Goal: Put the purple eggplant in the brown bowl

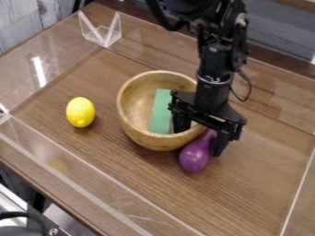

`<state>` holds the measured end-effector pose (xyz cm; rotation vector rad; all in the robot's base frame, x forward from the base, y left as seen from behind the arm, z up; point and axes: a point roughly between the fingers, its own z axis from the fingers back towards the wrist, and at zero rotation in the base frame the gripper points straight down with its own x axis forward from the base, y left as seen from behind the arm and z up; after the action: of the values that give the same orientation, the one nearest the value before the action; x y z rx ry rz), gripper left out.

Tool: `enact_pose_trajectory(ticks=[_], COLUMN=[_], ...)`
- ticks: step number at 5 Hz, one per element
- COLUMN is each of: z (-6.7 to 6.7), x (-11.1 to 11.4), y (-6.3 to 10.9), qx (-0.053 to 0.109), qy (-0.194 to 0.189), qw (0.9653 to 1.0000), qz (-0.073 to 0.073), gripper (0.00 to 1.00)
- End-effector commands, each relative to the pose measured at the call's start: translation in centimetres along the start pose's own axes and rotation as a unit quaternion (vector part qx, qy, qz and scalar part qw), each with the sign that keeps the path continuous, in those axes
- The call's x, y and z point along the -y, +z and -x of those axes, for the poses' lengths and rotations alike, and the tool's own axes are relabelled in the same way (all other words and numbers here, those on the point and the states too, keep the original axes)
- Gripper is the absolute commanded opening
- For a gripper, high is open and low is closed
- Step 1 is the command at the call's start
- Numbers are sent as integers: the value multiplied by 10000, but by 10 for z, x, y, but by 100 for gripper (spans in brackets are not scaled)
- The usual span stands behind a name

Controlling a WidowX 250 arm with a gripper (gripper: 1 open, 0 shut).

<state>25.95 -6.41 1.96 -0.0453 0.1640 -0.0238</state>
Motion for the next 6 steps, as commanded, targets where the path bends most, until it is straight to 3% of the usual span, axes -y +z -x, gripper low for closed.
enact_pose_trajectory(ticks=[1, 6], z=[16, 21], x=[12, 15], y=[-17, -19], qx=[-375, -478], qy=[-72, -15], qw=[9993, 9989], qz=[6, 14], gripper=[100, 100])
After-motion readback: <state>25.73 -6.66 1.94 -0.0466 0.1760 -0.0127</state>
